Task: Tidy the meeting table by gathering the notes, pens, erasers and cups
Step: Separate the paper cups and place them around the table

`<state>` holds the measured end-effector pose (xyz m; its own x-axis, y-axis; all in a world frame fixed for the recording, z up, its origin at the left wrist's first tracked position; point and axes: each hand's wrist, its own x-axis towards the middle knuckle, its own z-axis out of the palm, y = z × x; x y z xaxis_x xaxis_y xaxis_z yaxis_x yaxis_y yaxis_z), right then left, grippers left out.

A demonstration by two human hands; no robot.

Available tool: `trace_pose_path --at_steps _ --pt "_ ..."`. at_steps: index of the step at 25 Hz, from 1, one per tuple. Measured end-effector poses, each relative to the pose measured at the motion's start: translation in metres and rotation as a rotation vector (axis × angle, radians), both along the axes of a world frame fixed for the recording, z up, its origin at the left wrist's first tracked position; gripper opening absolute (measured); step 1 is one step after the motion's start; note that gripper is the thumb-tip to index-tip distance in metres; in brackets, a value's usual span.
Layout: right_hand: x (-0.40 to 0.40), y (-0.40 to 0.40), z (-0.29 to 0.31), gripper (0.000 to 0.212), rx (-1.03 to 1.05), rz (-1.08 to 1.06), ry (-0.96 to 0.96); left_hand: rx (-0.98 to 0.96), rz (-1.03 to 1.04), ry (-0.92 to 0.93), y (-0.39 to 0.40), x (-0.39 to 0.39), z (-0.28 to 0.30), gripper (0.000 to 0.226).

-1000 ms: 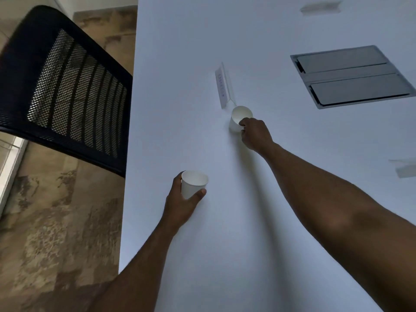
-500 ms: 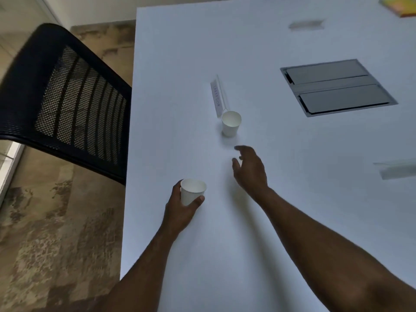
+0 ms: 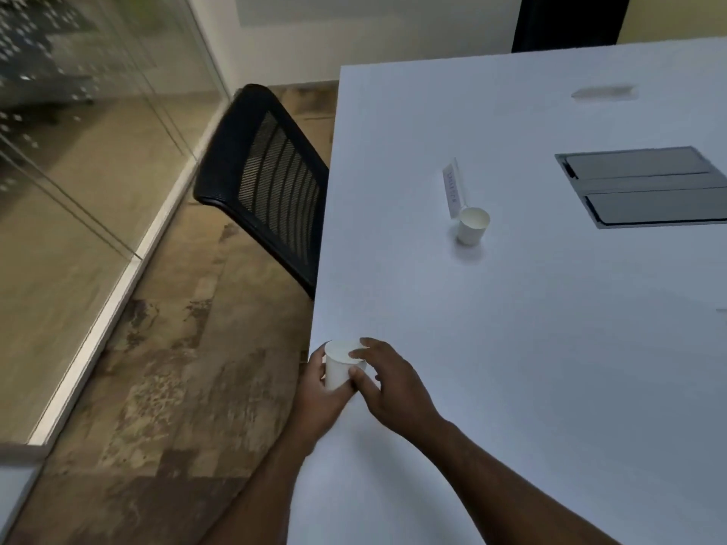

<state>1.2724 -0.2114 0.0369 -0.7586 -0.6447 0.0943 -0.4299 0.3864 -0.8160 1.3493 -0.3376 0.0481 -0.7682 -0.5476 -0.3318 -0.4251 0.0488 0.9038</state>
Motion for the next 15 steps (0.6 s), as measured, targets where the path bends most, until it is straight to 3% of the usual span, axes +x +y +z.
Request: trace_pose_path --at_steps 9,15 --pt "0.143 -0.138 0.021 0.030 0.013 0.176 0.053 -0.029 0.159 0.010 -0.122 0.174 0.007 0.048" --pt "0.227 -0.262 0.032 0.031 -0.015 0.191 0.040 -0.183 0.106 -0.011 -0.243 0.272 0.011 0.063"
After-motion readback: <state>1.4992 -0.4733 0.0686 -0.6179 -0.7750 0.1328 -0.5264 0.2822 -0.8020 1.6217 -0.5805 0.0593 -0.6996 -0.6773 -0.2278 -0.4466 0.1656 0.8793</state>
